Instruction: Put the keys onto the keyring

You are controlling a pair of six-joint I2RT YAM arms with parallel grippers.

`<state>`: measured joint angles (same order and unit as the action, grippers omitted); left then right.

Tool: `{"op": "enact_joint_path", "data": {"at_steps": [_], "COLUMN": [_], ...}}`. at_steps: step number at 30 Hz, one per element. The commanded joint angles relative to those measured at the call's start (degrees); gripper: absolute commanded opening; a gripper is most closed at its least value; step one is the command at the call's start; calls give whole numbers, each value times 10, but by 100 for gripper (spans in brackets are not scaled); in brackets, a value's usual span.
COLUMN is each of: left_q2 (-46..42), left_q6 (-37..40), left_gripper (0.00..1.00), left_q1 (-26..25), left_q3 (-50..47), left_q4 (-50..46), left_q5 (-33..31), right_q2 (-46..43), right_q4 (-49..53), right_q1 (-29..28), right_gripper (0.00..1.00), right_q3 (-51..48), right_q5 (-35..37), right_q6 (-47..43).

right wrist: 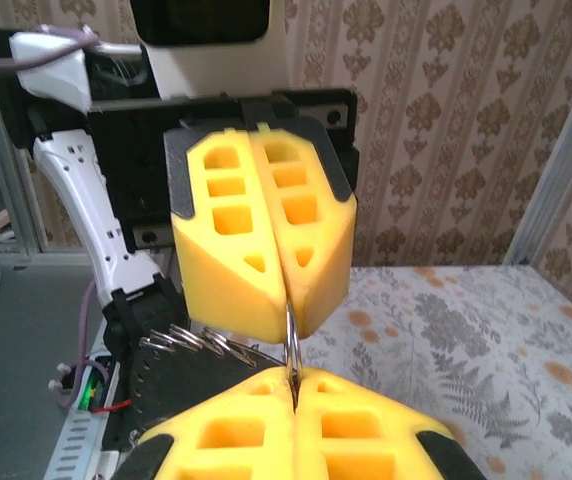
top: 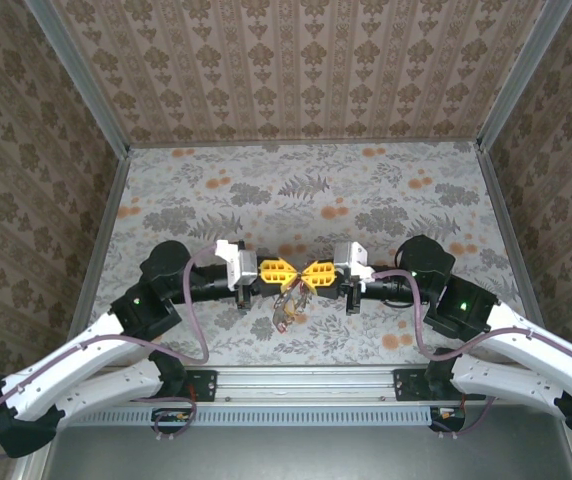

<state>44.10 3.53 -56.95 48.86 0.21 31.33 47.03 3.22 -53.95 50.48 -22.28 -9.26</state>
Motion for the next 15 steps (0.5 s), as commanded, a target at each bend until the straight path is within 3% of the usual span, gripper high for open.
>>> {"op": "enact_joint_path", "data": {"at_steps": [1, 3, 5, 8, 15], "left_q2": [21, 46, 72, 102, 121], "left_q6": [60, 89, 109, 124, 143], "left_gripper": [8, 24, 31, 36, 38], "left_q1": [-6, -8, -10, -14, -24], "left_q3": [104, 172, 224, 259, 247], "left_q4": [-176, -287, -376, -437, -433], "left_q5": [-51, -90, -123, -149, -155], "right_q2": [11, 18, 25, 37, 53], "right_q4": [47, 72, 81, 81, 89], "right_q1": [-3, -3, -3, -3, -3], "right_gripper": [0, 0, 0, 0, 0], "right_q3": [35, 46, 50, 54, 66], "right_q5": [43, 63, 72, 67, 56], "right_q6": [-12, -21, -22, -18, -20]}}
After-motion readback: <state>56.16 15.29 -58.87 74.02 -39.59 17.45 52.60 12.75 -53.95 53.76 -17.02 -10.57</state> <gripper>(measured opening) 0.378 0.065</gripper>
